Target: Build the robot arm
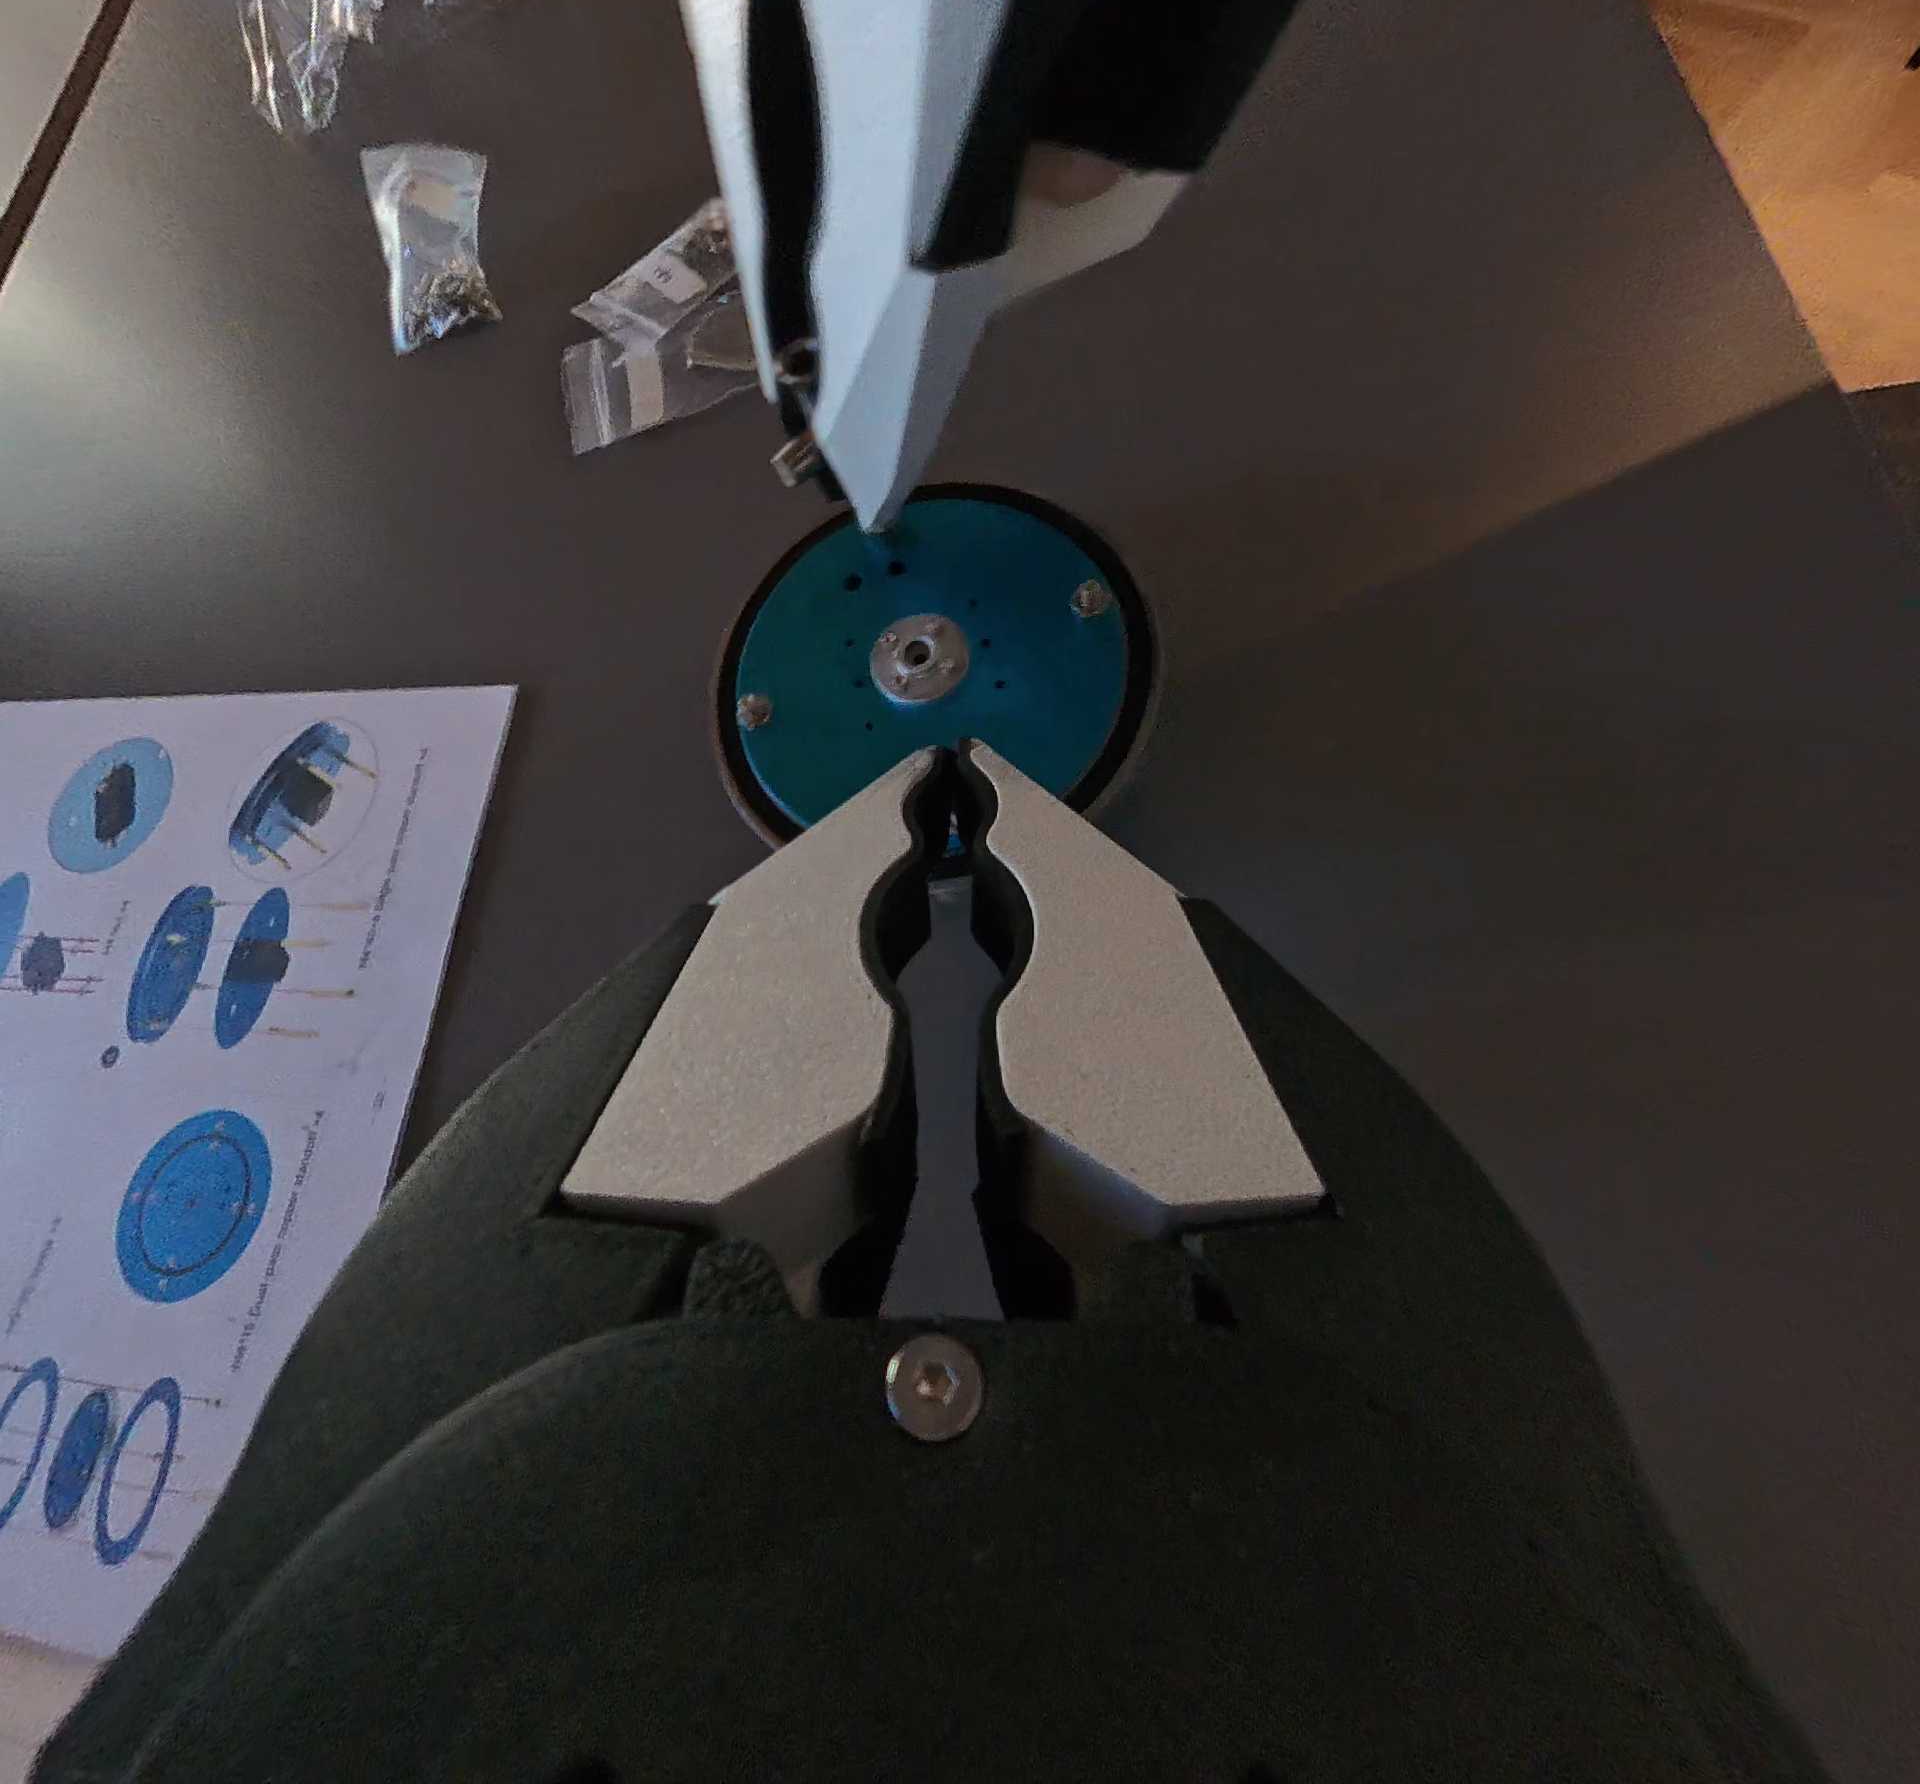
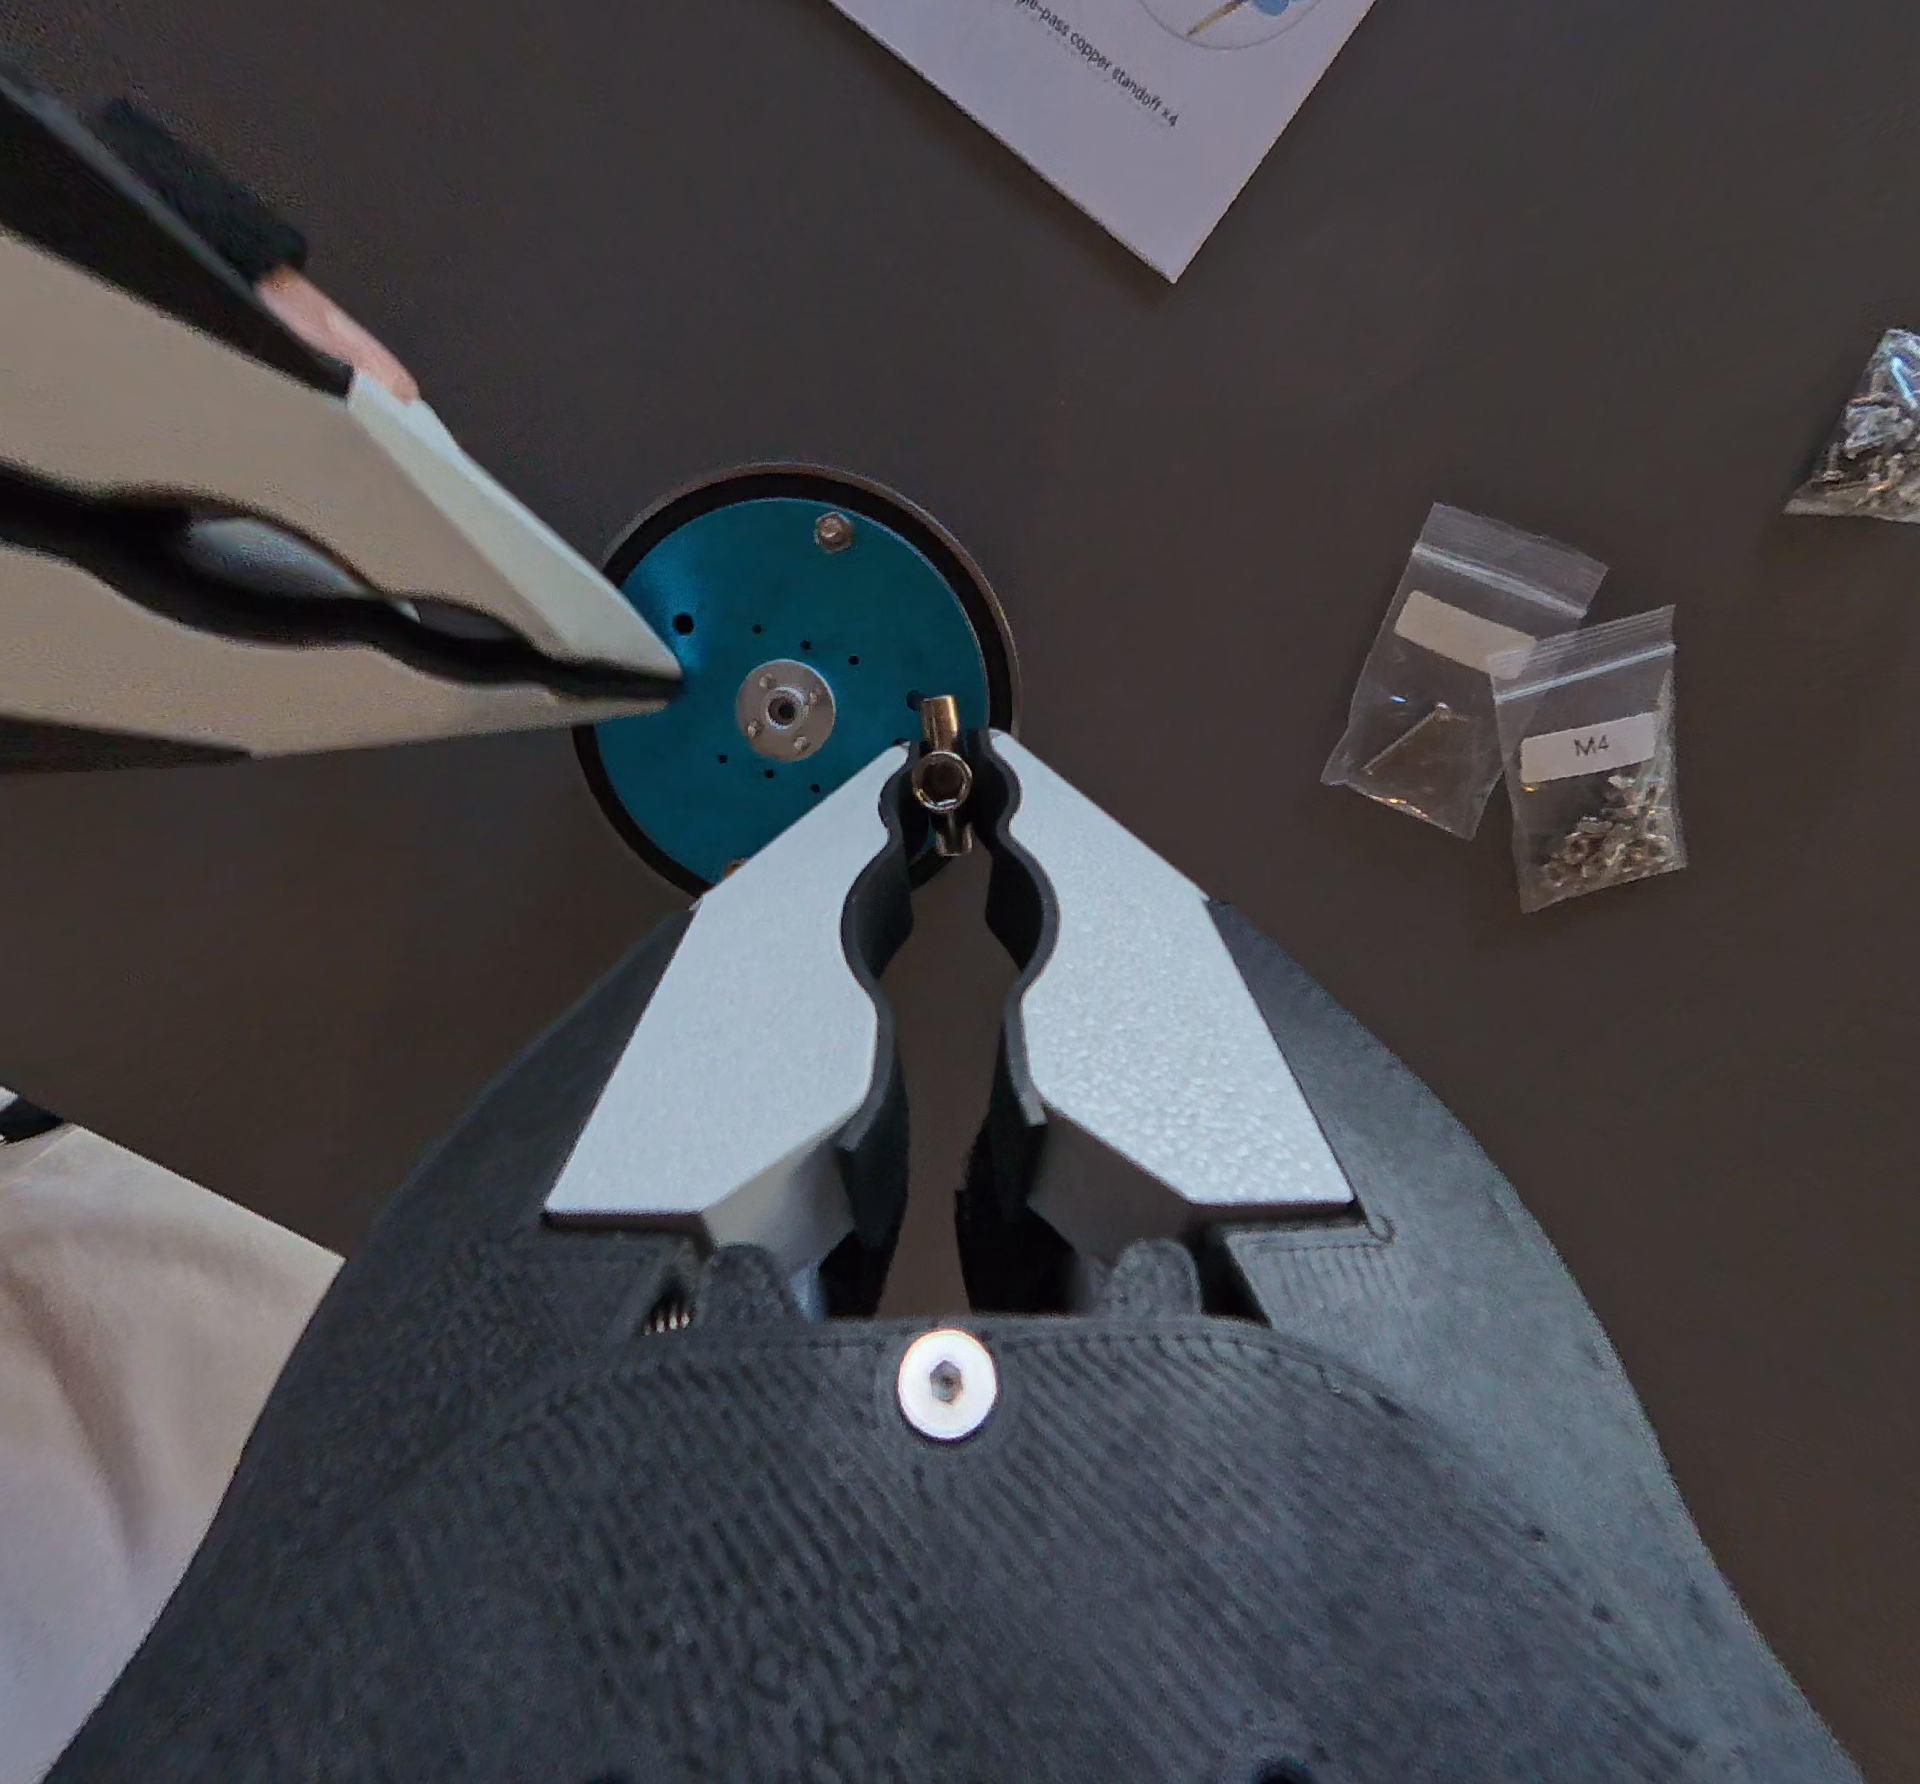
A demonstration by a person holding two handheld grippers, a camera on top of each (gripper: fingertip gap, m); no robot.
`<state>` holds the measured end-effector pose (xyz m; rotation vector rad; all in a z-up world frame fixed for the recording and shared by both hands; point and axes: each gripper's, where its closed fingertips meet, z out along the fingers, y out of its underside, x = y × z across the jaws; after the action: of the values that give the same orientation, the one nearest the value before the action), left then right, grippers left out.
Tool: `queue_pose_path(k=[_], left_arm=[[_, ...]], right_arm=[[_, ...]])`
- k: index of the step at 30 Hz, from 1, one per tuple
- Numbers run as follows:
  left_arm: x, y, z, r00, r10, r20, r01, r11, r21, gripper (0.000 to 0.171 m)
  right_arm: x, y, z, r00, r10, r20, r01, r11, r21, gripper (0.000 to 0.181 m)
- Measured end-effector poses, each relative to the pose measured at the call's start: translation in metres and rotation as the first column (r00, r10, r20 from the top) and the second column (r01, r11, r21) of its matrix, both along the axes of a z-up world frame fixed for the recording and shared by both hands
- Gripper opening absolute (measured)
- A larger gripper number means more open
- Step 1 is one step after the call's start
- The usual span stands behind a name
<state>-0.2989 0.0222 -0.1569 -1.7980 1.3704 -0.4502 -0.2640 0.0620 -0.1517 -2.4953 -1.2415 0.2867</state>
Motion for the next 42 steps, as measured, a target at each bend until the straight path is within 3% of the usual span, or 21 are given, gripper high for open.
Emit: queue_pose_path(k=[4,7,11,14,18,25,31,42], left_arm=[[-0.002,0.014,0.012,0.997,0.049,0.062,-0.052,0.998,0.041,0.002],[-0.01,0.033,0.023,0.977,0.09,0.194,-0.081,0.995,-0.055,0.011],[0.0,0.039,0.014,0.962,0.053,0.267,0.003,0.979,-0.202,0.022],[0.001,0.044,0.0,0.979,0.035,0.201,-0.001,0.986,-0.165,0.012],[0.001,0.045,0.001,0.984,0.022,0.177,-0.002,0.994,-0.112,0.004],[-0.005,0.033,0.001,0.989,0.06,0.133,-0.048,0.995,-0.091,0.003],[-0.005,0.009,0.001,0.999,0.009,0.044,-0.008,1.0,-0.013,0.003],[0.004,0.003,0.001,0.988,0.039,0.148,-0.023,0.994,-0.107,0.0]], right_arm=[[-0.001,0.0,0.0,1.0,0.019,0.009,-0.019,1.0,-0.002,0.008],[0.0,-0.001,0.0,1.0,0.021,-0.001,-0.021,1.0,-0.003,0.008],[0.0,-0.001,0.0,1.0,0.02,-0.017,-0.021,1.0,-0.006,0.008],[0.0,-0.001,0.0,1.0,0.023,-0.021,-0.023,1.0,-0.009,0.008],[0.0,-0.001,0.0,0.999,0.022,-0.028,-0.022,1.0,-0.009,0.008],[-0.007,0.002,0.0,0.999,0.036,-0.037,-0.036,0.999,-0.016,0.008],[-0.016,0.0,0.0,0.997,0.081,-0.007,-0.081,0.997,-0.012,0.008],[-0.02,-0.001,0.0,0.994,0.099,-0.039,-0.1,0.995,-0.015,0.008]])
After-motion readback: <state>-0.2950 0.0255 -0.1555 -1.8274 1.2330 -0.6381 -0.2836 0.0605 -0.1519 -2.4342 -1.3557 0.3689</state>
